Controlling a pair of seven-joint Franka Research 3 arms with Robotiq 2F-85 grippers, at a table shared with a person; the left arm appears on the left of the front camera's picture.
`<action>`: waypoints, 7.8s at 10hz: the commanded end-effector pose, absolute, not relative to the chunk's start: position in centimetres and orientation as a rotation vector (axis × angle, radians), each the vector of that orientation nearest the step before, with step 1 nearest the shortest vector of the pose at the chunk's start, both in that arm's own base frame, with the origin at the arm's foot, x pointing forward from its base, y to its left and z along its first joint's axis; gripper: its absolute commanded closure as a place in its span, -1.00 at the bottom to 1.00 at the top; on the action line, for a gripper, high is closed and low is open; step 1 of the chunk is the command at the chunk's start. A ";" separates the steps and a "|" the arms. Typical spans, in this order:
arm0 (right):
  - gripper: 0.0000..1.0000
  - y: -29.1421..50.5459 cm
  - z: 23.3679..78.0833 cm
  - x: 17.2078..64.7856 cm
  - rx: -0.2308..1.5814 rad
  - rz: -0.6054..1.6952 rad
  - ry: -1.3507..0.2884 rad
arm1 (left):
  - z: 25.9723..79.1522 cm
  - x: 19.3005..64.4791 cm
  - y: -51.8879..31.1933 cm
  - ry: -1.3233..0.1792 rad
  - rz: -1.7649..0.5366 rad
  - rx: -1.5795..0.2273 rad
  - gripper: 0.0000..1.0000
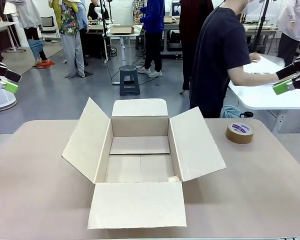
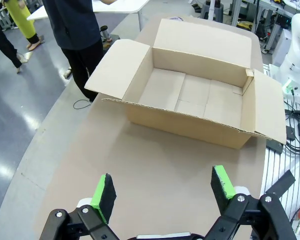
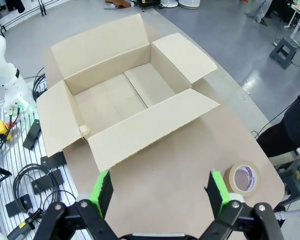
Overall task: Wrap the clocks to prevent damage.
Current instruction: Open the side flaps of the Package Box, then once the human has placed the objects inside and stepped back, release both hands from the side flaps of the Package Box.
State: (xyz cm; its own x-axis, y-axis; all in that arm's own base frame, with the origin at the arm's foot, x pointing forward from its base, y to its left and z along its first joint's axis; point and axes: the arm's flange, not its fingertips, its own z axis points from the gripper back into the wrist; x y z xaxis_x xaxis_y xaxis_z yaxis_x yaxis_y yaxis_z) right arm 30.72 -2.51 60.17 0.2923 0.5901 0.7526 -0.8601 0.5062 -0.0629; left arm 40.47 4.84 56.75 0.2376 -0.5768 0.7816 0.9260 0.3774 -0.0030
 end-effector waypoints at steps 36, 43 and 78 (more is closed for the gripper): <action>0.98 21.1 58.1 33.4 0.238 0.445 -0.444 | 61.8 40.4 -18.7 -0.228 -0.715 -0.145 0.99; 0.98 22.2 57.2 31.8 0.180 0.290 -0.498 | 60.9 37.7 -20.8 -0.345 -0.642 -0.071 0.99; 0.98 22.0 37.1 36.7 -0.004 0.100 -0.299 | 37.6 41.3 -22.2 -0.053 0.252 -0.073 0.99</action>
